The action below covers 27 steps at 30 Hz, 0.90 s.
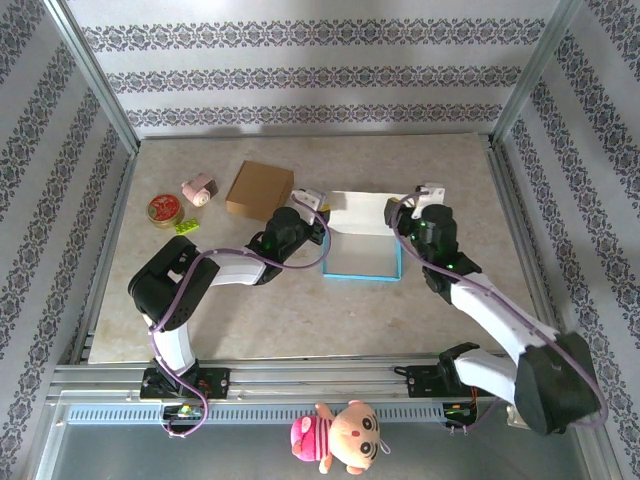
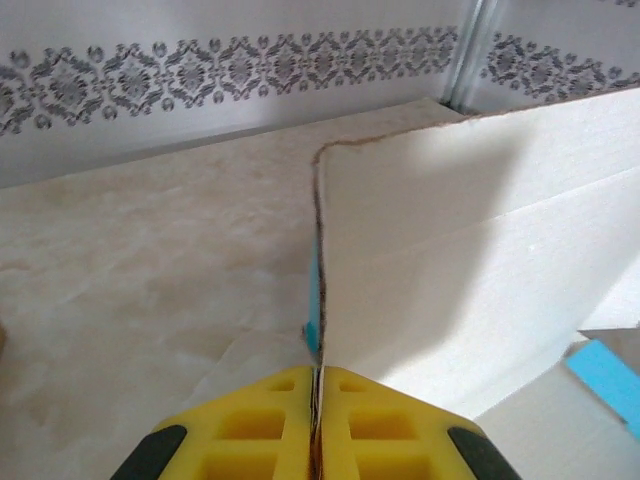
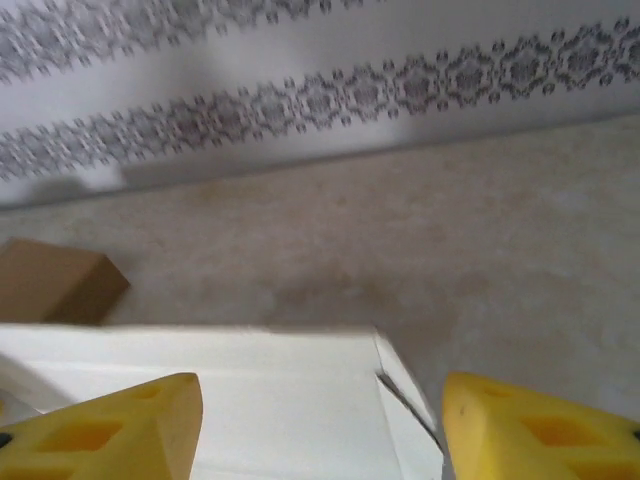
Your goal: Fold the paper box
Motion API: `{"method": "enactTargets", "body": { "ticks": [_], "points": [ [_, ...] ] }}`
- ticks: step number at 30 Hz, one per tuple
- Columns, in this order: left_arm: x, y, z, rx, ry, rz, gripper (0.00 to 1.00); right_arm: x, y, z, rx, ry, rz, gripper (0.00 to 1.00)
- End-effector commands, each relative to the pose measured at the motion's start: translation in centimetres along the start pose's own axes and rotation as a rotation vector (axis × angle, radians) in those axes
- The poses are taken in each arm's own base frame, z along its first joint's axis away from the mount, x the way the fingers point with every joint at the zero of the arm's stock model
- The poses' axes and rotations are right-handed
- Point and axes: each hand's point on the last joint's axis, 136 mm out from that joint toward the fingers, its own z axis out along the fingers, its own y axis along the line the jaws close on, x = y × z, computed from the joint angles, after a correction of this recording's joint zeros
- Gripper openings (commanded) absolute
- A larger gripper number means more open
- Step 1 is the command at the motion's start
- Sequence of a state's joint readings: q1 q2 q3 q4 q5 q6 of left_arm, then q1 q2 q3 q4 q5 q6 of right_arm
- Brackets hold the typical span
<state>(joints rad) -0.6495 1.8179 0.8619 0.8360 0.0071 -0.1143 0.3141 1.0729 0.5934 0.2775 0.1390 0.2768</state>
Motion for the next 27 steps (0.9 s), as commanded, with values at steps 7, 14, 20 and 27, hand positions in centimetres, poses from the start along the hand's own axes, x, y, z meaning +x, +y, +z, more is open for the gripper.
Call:
{"method": "enactTargets", "body": {
  "ticks": [7,14,20,27],
  "points": [
    [-2.7,-2.1,0.2,0.088,-0.097,0.047,0.08,2.6,0.9,-0.9,-0.192,0.138,-0.099,0.91],
    [-2.3,-2.2,0.3,0.093,-0.075,0.059,0.09,5.2,-0.7,1.5,-0.145,0.254,-0.001,0.6],
    [-2.5,-1.8,0.3,0.069,-0.064,0.067,0.09,5.5,-1.3,2.3,-0.107,0.263,0.045,0.25],
    [-3.1,-1.3,0.0,0.03,-0.039,0.112,0.09,3.9,-1.7,0.8,-0.07,0.242,0.017,0.66]
  ]
}}
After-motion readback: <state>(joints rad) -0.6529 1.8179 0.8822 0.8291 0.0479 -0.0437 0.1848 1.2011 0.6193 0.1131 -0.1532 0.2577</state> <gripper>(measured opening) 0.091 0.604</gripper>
